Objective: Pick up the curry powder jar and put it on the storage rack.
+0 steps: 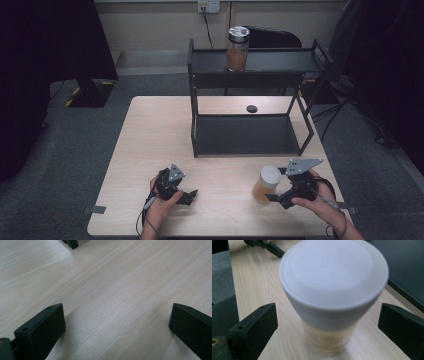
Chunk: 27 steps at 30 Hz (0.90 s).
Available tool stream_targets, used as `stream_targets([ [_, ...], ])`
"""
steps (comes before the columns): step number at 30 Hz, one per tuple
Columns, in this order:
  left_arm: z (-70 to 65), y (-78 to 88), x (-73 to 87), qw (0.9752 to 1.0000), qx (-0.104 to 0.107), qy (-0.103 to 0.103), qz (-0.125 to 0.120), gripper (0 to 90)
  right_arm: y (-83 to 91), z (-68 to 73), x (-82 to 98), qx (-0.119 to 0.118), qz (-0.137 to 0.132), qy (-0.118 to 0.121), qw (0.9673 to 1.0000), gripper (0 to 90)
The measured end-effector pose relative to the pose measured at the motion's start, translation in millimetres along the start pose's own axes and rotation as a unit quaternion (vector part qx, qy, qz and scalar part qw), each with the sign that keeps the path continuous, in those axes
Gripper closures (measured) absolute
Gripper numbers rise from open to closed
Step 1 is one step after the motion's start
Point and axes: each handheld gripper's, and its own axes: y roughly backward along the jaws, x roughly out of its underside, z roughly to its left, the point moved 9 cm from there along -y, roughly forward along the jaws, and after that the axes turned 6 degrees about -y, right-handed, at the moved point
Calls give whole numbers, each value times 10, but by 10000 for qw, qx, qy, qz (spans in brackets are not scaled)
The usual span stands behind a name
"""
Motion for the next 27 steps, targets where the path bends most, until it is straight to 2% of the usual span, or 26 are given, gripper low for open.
stream_targets([
  [4,0,0,0,10000,0,0,0,0,-45,3,-12,-24,-103,-27,9999,78],
  [6,0,0,0,10000,0,1,0,0,-70,13,-9,56,-166,35,9998,160],
  [9,0,0,0,10000,0,1,0,0,-105,17,3,85,-302,61,9995,192],
  [19,0,0,0,10000,-1,1,0,0,-190,45,26,108,-455,202,9987,327],
  [23,0,0,0,10000,-1,0,0,0,-192,43,57,114,-571,185,9981,345],
  [27,0,0,0,10000,0,0,-1,0,-184,43,58,115,-559,188,9982,348],
])
